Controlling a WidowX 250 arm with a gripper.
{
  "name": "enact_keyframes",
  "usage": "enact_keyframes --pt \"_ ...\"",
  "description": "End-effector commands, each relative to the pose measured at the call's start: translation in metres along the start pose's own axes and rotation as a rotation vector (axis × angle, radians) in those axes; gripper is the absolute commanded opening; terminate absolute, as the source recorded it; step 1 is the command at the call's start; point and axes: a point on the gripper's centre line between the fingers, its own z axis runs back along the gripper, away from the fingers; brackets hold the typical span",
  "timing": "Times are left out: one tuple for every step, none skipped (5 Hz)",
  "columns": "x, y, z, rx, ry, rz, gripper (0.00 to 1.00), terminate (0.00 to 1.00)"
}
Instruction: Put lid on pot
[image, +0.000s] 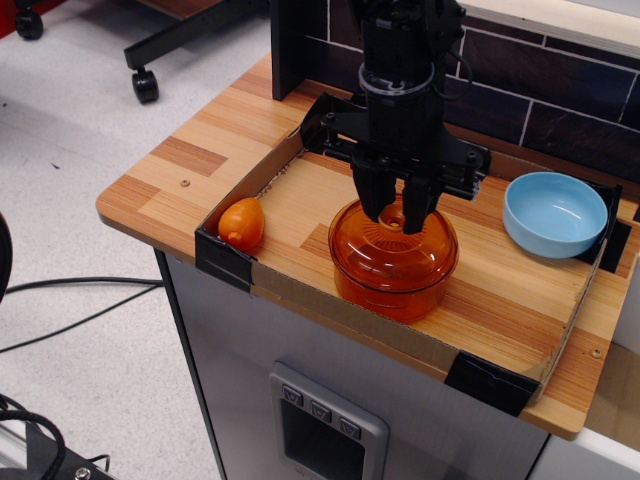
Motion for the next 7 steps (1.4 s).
enact_keyframes --pt "-0.003 0.007 0.016 -0.007 0.004 -0.009 0.00 0.00" --pt "-0.004 0.010 0.015 0.002 -0.004 -0.009 0.00 0.00" --pt "0.002 0.012 0.019 0.013 0.039 0.007 1.00 0.00" --pt "0.020 0.017 0.049 -0.051 0.016 0.069 1.00 0.00" --pt "0.038 0.021 0.091 -0.109 -0.031 0.106 1.00 0.00" --pt "0.043 0.026 0.116 -0.122 -0.016 0.103 1.00 0.00" --pt "0.043 0.026 0.116 -0.122 -0.016 0.103 1.00 0.00"
